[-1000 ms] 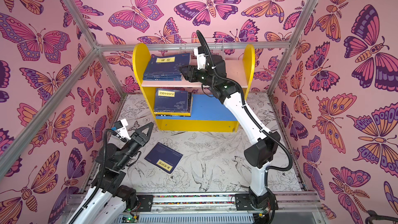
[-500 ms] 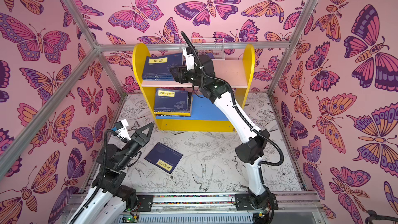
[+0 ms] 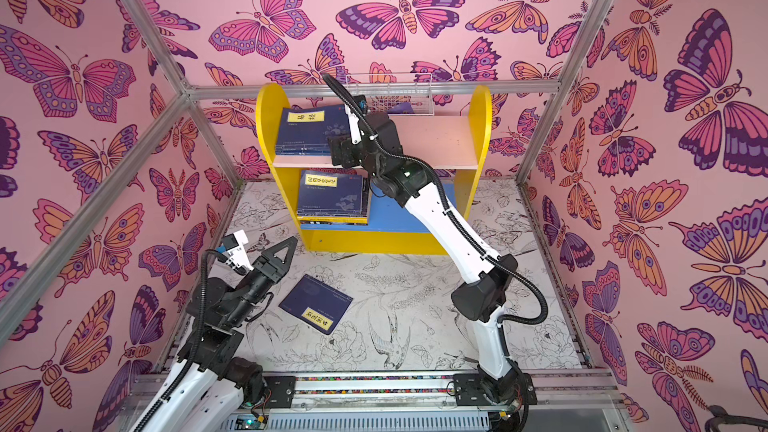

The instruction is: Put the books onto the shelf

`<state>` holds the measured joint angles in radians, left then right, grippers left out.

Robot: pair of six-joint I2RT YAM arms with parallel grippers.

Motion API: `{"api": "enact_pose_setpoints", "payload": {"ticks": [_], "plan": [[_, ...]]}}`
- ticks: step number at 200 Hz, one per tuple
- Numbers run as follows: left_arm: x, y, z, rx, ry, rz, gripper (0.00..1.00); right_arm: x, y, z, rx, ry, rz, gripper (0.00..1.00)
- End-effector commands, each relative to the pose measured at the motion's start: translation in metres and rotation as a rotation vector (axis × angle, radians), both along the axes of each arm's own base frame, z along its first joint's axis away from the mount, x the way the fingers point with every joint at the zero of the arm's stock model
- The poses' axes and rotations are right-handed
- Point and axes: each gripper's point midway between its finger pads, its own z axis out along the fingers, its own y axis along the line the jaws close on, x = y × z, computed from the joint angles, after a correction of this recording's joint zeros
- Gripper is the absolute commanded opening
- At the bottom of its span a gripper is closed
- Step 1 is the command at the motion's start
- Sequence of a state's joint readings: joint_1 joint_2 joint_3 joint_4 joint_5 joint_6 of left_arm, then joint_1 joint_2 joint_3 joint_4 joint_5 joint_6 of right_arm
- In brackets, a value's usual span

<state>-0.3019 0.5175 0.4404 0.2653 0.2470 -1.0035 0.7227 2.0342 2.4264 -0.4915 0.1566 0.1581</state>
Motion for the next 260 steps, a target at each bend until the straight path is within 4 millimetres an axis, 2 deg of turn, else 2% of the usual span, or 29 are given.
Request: {"api": "enact_pose_setpoints", "payload": {"ticks": [1,23,47,83,94,110,126,156,193,221,240,260], "plan": [[-0.003,-0.006,0.016,0.012,-0.051,-0.035,0.64,-0.016,-0.010,0.007,-0.088,-0.019,0.021,0.88],[-0.001,-0.009,0.033,0.058,-0.078,-0.044,0.63,-0.037,-0.007,0.021,-0.045,-0.045,0.136,0.88],[0.006,-0.013,0.053,0.125,-0.083,-0.046,0.61,-0.046,-0.030,0.039,0.068,-0.017,0.168,0.86],[0.025,-0.026,0.093,0.174,-0.085,-0.084,0.57,-0.023,-0.077,0.046,0.227,0.093,0.123,0.79],[0.031,-0.031,0.108,0.176,-0.101,-0.091,0.54,-0.017,-0.083,0.041,0.217,0.109,0.113,0.79],[0.040,-0.040,0.125,0.195,-0.130,-0.101,0.45,-0.005,-0.088,0.029,0.191,0.144,0.092,0.78],[0.048,-0.050,0.138,0.227,-0.147,-0.100,0.43,0.009,-0.087,0.011,0.182,0.198,0.082,0.76],[0.070,-0.056,0.140,0.255,-0.094,-0.068,0.35,0.033,-0.079,-0.018,0.158,0.248,0.062,0.68],[0.094,-0.047,0.131,0.339,-0.044,0.030,0.24,0.065,-0.075,-0.045,0.131,0.238,0.002,0.64],[0.105,-0.041,0.133,0.390,-0.034,0.079,0.19,0.073,-0.071,-0.065,0.112,0.268,0.000,0.62],[0.107,-0.040,0.133,0.414,-0.043,0.085,0.17,0.066,-0.067,-0.062,0.130,0.261,0.039,0.61],[0.105,-0.034,0.124,0.433,-0.024,0.109,0.16,0.053,-0.069,-0.034,0.177,0.195,0.080,0.64]]}}
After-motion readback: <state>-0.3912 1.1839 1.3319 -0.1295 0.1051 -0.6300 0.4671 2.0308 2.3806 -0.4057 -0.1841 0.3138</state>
